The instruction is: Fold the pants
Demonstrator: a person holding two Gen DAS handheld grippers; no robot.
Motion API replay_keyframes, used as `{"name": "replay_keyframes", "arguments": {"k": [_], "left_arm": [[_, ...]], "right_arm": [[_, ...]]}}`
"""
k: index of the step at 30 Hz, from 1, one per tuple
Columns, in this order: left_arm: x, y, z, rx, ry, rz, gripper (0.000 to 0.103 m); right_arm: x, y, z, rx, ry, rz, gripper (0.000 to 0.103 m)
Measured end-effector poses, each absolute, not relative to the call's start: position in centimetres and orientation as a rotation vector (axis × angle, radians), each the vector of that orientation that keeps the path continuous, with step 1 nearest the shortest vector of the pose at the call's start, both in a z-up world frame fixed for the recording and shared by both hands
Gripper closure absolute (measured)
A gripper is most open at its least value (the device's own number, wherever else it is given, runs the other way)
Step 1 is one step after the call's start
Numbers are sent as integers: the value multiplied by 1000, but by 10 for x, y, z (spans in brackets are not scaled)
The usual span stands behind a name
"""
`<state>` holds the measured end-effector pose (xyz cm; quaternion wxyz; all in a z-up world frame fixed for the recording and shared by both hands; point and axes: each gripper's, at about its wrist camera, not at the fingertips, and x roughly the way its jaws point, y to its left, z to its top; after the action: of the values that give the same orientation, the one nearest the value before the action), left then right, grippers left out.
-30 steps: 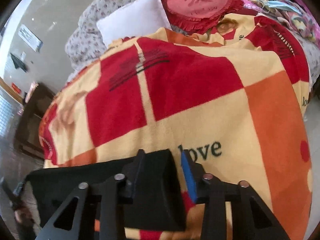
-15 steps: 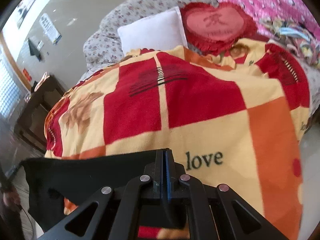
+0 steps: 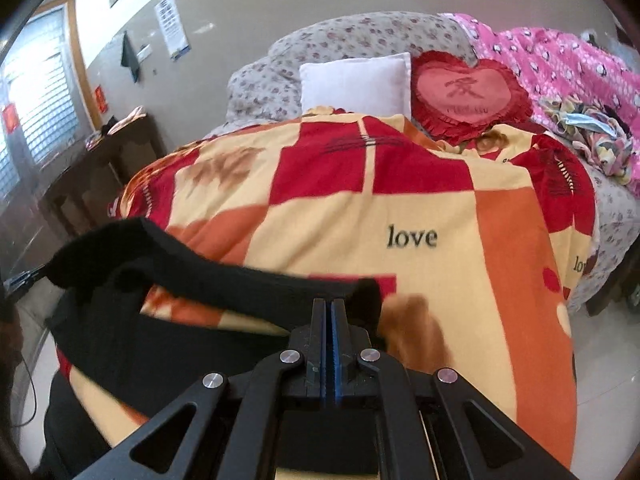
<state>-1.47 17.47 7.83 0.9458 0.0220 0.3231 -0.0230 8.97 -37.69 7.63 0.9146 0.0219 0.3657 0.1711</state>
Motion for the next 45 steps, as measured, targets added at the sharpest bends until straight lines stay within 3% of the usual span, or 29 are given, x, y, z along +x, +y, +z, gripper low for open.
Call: {"name": "replay_keyframes", "arguments": {"k": [12,21,23,25,28,34,42,44,45], "left_arm": [[-66,194,25,-73,724,-7,99],[-82,222,7,-322,801,-16,91],[-88,222,8,-398,799,-87,85],[-90,220,10,-479,796,-166,63],[-86,216,14,-549,777,-226,53],[-66,213,6,-638,820,-224,53],[-56,238,-14,-1028,771,-222,53],[-59,238,-11,-1021,765,-181,69],[-60,237,-8,-991,769,-152,85]], "right_arm": [[51,-405,33,63,811,287,101],[34,-400,30,-69,830,116,101],[29,-406,32,-32,823,89,101],[22,-408,35,23,803,104,101],[15,-402,39,41,787,107,101],[8,-383,50,32,752,152,101],[3,-382,61,141,721,199,101],[5,-392,58,234,747,205,101],[6,-399,56,296,760,195,101]]}}
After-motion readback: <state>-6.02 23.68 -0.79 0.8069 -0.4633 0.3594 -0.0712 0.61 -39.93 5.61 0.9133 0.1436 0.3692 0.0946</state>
